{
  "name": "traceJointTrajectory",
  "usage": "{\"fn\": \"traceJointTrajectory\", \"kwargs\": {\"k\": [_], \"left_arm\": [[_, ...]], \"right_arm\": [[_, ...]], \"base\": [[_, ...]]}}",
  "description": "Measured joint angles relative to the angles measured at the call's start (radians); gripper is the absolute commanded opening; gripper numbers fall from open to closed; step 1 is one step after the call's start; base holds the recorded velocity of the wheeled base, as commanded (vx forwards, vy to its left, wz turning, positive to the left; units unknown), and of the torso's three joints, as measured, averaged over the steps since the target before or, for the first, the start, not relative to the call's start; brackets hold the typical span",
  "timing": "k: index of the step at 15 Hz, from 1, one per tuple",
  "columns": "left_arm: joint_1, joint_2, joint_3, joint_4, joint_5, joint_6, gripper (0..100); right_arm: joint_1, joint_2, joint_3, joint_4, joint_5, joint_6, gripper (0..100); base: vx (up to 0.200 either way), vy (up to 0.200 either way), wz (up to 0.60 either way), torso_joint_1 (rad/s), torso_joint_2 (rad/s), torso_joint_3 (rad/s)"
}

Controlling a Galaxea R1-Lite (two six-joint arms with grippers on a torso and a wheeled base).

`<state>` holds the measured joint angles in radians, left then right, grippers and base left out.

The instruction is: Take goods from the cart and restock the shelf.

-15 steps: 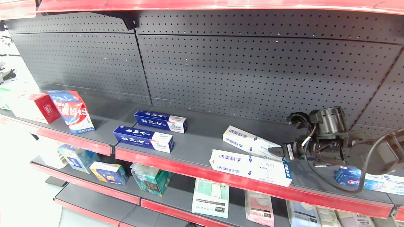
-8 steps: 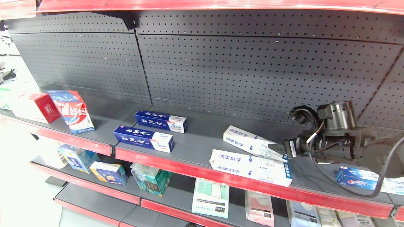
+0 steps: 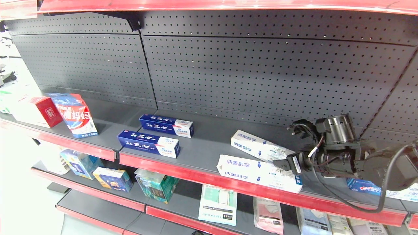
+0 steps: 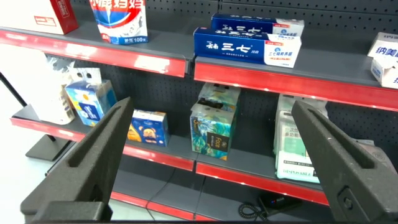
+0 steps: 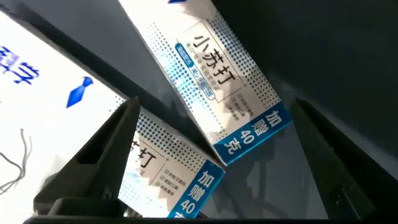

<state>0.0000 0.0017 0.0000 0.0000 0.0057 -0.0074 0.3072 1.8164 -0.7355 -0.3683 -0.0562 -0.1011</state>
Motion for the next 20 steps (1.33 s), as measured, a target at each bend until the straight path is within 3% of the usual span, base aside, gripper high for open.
{"fn": "traceJointTrajectory", "kwargs": {"k": [20], "left_arm": [[0.0,0.0,0.0,0.0,0.0,0.0,100]], "right_arm": [[-0.046,0.009,-0.01,-0.002,-0.029,-0.013,100]], "base": [[0.0,0.0,0.0,0.0,0.0,0.0]]}}
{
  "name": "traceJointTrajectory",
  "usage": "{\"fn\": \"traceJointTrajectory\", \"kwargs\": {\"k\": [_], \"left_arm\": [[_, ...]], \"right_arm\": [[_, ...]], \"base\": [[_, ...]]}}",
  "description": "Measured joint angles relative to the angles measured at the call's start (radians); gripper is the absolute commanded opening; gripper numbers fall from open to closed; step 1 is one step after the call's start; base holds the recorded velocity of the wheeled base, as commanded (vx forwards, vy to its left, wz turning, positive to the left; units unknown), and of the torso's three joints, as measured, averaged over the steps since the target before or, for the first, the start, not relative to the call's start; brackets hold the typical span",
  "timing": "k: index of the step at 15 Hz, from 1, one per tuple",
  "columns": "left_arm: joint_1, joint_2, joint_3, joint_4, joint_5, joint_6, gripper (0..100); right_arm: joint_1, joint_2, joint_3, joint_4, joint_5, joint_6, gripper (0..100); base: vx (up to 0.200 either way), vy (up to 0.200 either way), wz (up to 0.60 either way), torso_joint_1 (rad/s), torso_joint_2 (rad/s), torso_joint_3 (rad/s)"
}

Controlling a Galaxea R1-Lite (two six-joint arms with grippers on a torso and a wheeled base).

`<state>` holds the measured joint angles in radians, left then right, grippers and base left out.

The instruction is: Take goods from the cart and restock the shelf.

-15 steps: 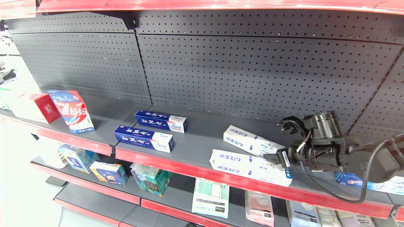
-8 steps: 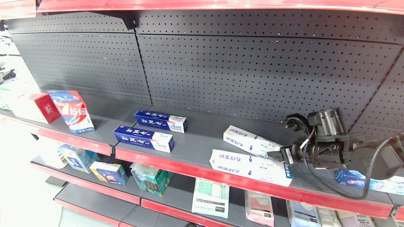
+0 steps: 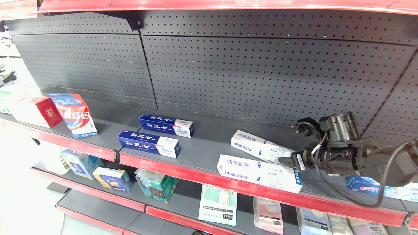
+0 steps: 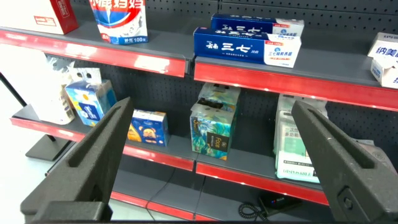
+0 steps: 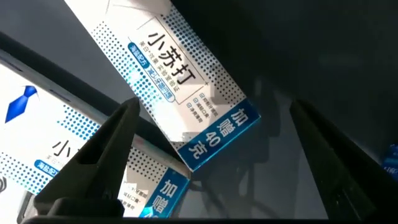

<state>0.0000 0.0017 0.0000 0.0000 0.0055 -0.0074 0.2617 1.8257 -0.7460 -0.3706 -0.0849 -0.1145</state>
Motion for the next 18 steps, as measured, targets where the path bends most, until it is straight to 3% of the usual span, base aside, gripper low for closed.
{"fn": "traceJointTrajectory", "kwargs": {"k": [18], "left_arm": [[0.0,0.0,0.0,0.0,0.0,0.0,100]], "right_arm": [[-0.024,0.037,-0.013,-0.001,-0.031,0.0,100]], "base": [[0.0,0.0,0.0,0.0,0.0,0.0]]}}
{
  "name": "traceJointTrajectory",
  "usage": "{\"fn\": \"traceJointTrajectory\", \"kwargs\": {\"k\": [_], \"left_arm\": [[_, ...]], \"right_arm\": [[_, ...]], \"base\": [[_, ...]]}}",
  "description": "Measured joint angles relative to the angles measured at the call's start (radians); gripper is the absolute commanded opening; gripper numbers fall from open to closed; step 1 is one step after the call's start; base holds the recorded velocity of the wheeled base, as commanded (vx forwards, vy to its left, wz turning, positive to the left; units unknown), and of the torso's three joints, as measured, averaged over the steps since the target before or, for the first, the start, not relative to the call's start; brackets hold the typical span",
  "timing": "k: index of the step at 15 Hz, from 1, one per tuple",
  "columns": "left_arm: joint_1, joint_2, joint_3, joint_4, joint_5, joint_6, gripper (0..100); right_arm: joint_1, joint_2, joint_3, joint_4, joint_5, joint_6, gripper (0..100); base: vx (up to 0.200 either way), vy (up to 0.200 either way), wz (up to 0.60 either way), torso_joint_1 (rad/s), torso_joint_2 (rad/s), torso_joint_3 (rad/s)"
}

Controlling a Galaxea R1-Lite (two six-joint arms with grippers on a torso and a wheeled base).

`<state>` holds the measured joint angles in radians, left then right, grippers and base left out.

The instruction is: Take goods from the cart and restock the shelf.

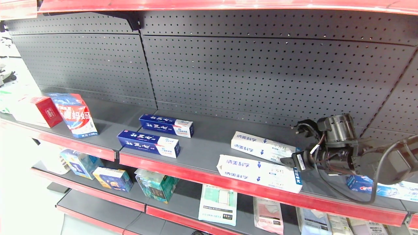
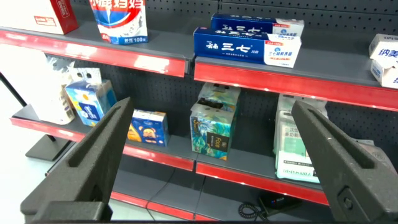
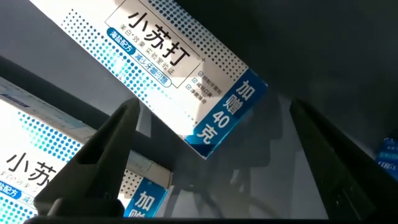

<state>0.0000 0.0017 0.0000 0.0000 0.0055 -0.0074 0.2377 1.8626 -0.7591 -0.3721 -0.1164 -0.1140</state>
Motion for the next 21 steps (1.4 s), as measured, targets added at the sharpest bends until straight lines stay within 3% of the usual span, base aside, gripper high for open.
{"fn": "traceJointTrajectory", "kwargs": {"k": [15,21], "left_arm": [[0.0,0.0,0.0,0.0,0.0,0.0,100],[0.0,0.0,0.0,0.0,0.0,0.0,100]], "right_arm": [[-0.006,0.009,-0.002,0.0,-0.026,0.005,100],[-0.029,-0.088,0.022,0.01,-0.026,0.002,100]], "base": [[0.0,0.0,0.0,0.0,0.0,0.0],[0.0,0.0,0.0,0.0,0.0,0.0]]}}
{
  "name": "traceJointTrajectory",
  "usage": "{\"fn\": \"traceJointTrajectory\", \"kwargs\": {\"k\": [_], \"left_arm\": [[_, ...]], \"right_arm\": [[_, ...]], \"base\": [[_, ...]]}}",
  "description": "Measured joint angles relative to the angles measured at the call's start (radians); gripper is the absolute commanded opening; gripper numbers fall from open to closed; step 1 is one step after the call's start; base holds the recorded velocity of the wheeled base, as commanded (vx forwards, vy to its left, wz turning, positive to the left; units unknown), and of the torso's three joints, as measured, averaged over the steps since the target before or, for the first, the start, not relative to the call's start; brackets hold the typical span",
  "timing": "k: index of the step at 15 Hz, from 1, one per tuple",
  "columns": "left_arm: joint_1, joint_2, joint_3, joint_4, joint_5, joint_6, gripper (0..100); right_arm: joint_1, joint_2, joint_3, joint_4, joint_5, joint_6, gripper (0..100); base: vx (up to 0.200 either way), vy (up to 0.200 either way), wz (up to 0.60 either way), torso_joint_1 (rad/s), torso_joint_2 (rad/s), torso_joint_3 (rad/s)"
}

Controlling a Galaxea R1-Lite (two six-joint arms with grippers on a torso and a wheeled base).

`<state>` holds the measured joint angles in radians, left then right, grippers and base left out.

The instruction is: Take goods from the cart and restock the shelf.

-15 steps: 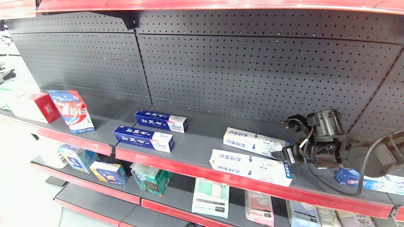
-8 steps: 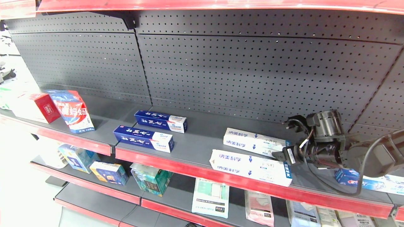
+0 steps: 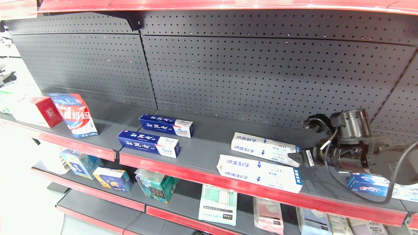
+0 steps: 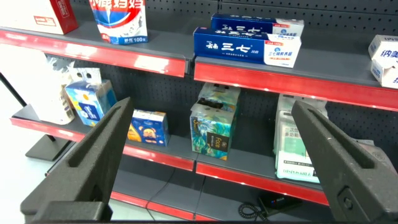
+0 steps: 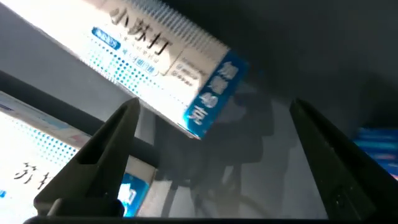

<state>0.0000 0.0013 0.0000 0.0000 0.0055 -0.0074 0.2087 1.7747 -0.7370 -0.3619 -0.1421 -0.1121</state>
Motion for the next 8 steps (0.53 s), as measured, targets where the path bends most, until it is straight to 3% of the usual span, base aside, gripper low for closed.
{"fn": "traceJointTrajectory", "kwargs": {"k": [8], "left_arm": [[0.0,0.0,0.0,0.0,0.0,0.0,100]], "right_arm": [[-0.033,-0.321,0.208,0.004,0.005,0.041,100]], "base": [[0.0,0.0,0.0,0.0,0.0,0.0]]}}
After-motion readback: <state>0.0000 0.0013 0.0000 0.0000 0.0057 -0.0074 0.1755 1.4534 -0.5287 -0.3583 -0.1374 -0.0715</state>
